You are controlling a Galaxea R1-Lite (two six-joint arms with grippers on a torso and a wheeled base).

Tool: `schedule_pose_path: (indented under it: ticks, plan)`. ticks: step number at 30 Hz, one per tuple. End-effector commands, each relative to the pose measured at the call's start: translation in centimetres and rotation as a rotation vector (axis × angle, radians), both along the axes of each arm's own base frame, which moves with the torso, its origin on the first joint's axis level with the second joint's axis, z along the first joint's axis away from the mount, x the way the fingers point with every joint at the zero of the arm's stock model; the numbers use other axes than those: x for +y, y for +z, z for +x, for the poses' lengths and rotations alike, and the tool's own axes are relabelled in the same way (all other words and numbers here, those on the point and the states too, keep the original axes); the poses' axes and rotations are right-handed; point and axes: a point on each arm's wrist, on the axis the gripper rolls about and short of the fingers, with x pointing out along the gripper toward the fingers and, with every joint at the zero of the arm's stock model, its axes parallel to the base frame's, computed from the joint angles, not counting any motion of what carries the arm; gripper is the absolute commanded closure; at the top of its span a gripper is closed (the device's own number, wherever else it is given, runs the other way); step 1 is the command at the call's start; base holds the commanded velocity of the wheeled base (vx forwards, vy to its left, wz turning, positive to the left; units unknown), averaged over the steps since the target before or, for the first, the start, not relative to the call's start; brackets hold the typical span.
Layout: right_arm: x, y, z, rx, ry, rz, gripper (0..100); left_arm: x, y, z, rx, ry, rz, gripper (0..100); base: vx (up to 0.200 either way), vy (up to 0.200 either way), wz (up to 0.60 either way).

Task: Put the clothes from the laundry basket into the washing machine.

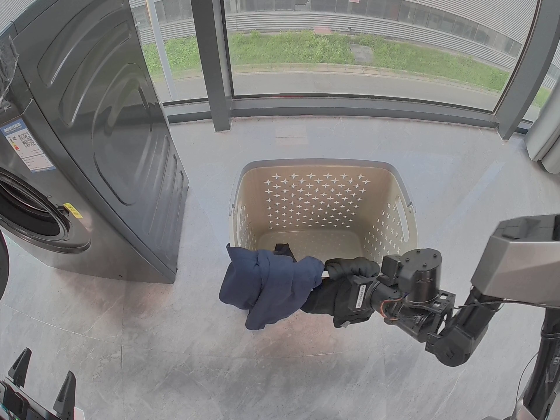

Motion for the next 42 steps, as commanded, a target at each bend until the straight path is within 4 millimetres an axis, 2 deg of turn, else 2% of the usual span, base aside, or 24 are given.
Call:
schedule_pose_path:
  ticks: [1, 6, 9, 14, 19, 26, 32, 42]
  plan:
    - [-3.0, 8.9, -5.2, -0.177, 0.017, 0.143, 100, 0.0, -0.5, 0.0, 0.006, 0.000, 0.000, 0, 0.000, 0.000, 0.00]
    - [-3.8, 13.5, -10.2, -0.308, 0.115, 0.242, 100, 0.0, -0.5, 0.0, 0.006, 0.000, 0.001, 0, 0.000, 0.000, 0.00]
    - [-4.2, 15.0, -10.9, -0.358, 0.132, 0.253, 100, 0.0, -0.5, 0.0, 0.006, 0.000, 0.001, 0, 0.000, 0.000, 0.00]
    - [-4.2, 15.0, -11.1, -0.397, 0.190, 0.198, 100, 0.0, -0.5, 0.0, 0.006, -0.001, 0.003, 0, 0.000, 0.000, 0.00]
    - [-4.3, 14.0, -11.6, -0.368, 0.204, 0.175, 100, 0.0, -0.5, 0.0, 0.006, -0.001, 0.001, 0, -0.200, 0.000, 0.00]
    - [-4.4, 13.9, -11.7, -0.362, 0.208, 0.172, 100, 0.0, -0.5, 0.1, 0.009, -0.001, 0.003, 0, -0.200, 0.000, 0.00]
    - [-4.4, 13.9, -11.8, -0.364, 0.209, 0.173, 100, 0.0, -0.5, 0.1, 0.011, -0.001, 0.003, 0, 0.000, 0.000, 0.00]
    - [-4.4, 13.9, -11.8, -0.370, 0.210, 0.180, 100, 0.0, -0.5, 0.1, 0.011, -0.001, 0.001, 0, 0.000, 0.200, 0.00]
